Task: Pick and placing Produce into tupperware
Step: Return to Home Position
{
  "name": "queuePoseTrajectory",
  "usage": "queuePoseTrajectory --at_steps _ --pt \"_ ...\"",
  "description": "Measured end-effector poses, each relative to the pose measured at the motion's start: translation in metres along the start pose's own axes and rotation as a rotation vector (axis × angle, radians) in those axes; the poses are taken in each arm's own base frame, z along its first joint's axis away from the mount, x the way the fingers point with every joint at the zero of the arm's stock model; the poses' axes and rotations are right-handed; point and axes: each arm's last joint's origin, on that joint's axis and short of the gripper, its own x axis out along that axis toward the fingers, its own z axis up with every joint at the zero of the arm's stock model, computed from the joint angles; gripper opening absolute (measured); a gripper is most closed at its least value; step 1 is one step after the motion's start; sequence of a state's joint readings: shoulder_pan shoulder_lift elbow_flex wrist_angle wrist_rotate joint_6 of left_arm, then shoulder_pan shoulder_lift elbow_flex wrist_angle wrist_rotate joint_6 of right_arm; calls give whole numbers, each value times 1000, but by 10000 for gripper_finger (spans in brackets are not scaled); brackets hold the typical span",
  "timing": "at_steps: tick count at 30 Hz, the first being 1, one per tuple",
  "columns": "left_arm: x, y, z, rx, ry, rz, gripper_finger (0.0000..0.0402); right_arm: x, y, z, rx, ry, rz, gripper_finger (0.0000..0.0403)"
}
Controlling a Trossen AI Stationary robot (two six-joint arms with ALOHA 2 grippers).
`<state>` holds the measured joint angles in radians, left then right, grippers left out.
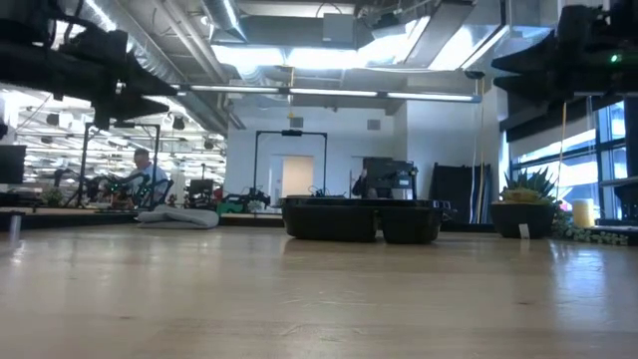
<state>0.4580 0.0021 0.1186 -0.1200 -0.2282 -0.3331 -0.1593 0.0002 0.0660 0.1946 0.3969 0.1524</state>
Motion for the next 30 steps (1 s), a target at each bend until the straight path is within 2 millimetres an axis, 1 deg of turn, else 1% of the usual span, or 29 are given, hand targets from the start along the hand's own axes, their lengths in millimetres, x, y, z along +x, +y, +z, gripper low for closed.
queuePoseTrajectory --at_steps 3,7,12,19,22,30 --pt "2 3 -10 0 29 10 220 0 -2 -12 11 -30 0 213" --pt "5 6 -18 -39 30 62 220 0 -2 -11 12 -34 -10 213" --pt "5 8 -17 -38 -2 117 220 0 -3 -13 -1 -25 -23 213" --pt "5 8 -17 7 -2 124 220 0 -6 -14 -79 -18 -123 213" --pt "5 8 -17 15 -2 127 220 0 -7 -14 -81 -23 -161 213" --pt "5 9 -16 76 -3 144 220 0 -7 -15 -86 -8 -164 213"
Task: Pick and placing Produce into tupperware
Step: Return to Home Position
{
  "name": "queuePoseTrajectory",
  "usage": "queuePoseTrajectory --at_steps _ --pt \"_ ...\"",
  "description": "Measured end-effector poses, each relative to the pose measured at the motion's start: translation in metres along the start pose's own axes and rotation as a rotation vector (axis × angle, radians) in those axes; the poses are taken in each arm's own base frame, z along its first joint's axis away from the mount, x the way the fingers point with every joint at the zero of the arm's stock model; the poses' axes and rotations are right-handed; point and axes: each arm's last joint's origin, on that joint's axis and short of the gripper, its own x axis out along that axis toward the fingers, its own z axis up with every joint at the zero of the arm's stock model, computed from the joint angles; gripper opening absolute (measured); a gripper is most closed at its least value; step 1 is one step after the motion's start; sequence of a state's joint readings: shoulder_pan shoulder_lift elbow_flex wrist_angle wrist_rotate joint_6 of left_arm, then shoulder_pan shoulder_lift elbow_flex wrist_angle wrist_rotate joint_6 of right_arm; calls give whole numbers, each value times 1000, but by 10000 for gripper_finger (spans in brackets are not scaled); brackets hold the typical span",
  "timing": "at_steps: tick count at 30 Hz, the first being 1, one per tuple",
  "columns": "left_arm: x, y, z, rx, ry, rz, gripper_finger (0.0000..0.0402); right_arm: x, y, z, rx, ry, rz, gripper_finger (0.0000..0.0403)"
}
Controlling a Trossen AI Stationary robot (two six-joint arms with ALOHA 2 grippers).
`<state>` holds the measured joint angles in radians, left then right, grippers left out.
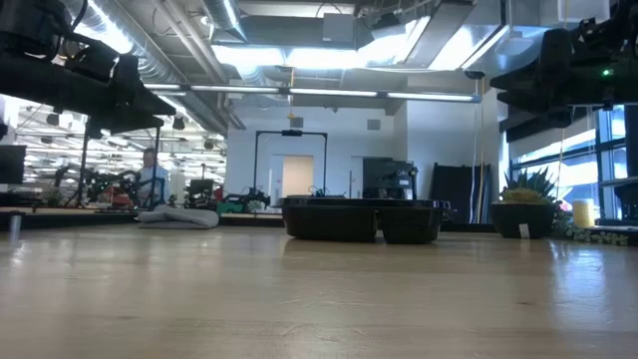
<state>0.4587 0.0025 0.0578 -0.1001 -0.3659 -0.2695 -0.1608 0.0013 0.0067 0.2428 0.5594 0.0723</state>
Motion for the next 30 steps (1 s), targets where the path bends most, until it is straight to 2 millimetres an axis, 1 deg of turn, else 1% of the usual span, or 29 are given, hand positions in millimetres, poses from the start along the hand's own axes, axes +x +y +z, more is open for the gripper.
queuePoseTrajectory --at_steps 3,9,14,22,30 --pt "0 0 0 15 0 0 220 0 0 0 -3 4 0 213" --pt "0 0 0 148 3 1 220 0 -1 -8 -19 78 -5 213" --pt "0 0 0 142 3 1 220 -1 -2 -15 -7 140 -13 213" --pt "0 0 0 119 4 1 220 -1 -2 -15 -63 140 -8 213" --pt "0 0 0 117 4 1 220 -1 -2 -15 -59 140 -9 214"
